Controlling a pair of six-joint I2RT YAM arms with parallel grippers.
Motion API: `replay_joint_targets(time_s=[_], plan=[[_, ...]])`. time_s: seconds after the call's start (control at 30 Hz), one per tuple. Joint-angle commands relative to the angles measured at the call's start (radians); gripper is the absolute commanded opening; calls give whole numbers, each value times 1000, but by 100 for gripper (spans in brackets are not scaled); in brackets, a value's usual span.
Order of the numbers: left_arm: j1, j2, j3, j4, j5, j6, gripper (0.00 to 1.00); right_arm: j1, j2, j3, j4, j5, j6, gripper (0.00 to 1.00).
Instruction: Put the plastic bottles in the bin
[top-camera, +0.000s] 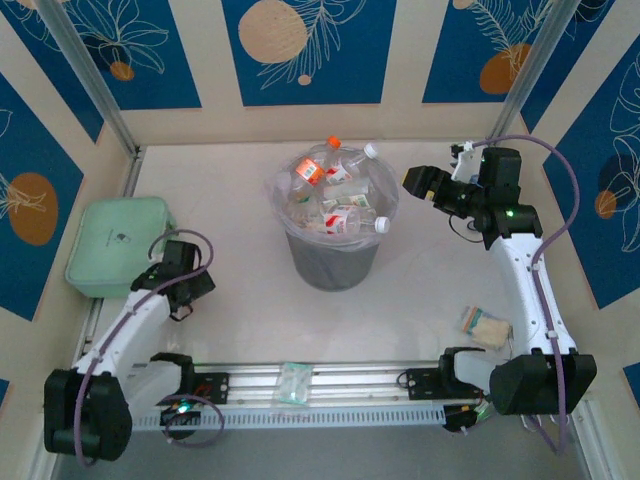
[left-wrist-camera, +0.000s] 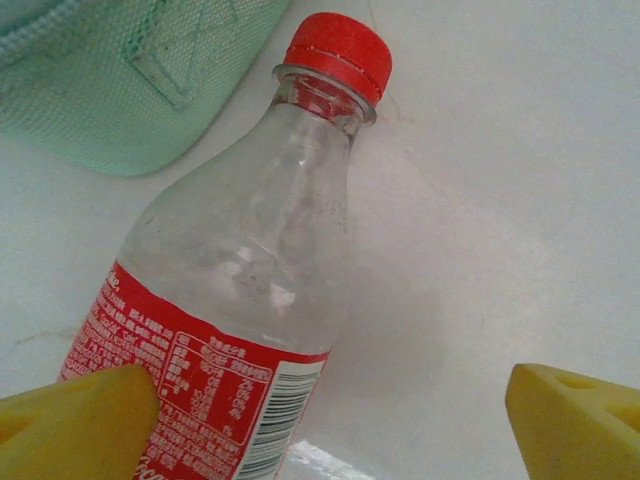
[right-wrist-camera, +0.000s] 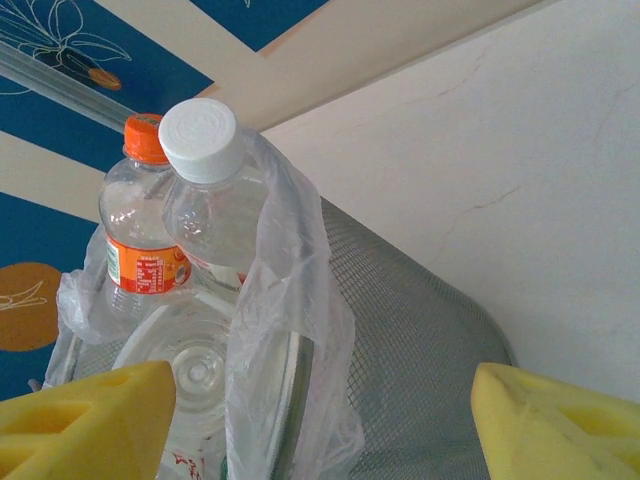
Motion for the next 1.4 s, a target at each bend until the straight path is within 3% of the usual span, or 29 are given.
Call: replay_joint_targets(time_s=[0.0, 0.27, 0.33, 0.4, 0.47, 0.53, 0.73, 0.8, 1.2, 1.3, 1.37], plan=[[-40, 3, -60, -2, 254, -93, 89, -5, -10, -10, 13, -42, 19, 78], [-252, -15, 166, -165, 202, -109, 89, 6, 11, 2, 22, -48, 31, 78], [-271, -4, 213, -206, 179, -89, 91, 10, 16, 5, 18, -45, 31, 78], [-271, 5, 265, -284, 87, -48, 95, 11, 16, 8, 11, -44, 27, 78], [-240, 12, 299, -341, -22, 0, 100, 12, 15, 13, 1, -37, 18, 78], [-173, 12, 289, -337, -58, 40, 100, 11, 12, 19, -13, -28, 6, 78], [77, 0, 148, -170, -85, 67, 100, 7, 9, 22, -27, -28, -6, 78], [115, 12, 123, -126, -77, 52, 100, 5, 10, 30, -39, -29, -16, 78], [124, 139, -38, 80, 174, -36, 100, -19, -19, 29, -72, -16, -43, 78], [99, 134, -38, 76, 162, -34, 100, -21, -17, 31, -65, -28, -34, 78], [97, 133, -34, 60, 162, -32, 90, -21, -19, 33, -61, -34, -28, 78]])
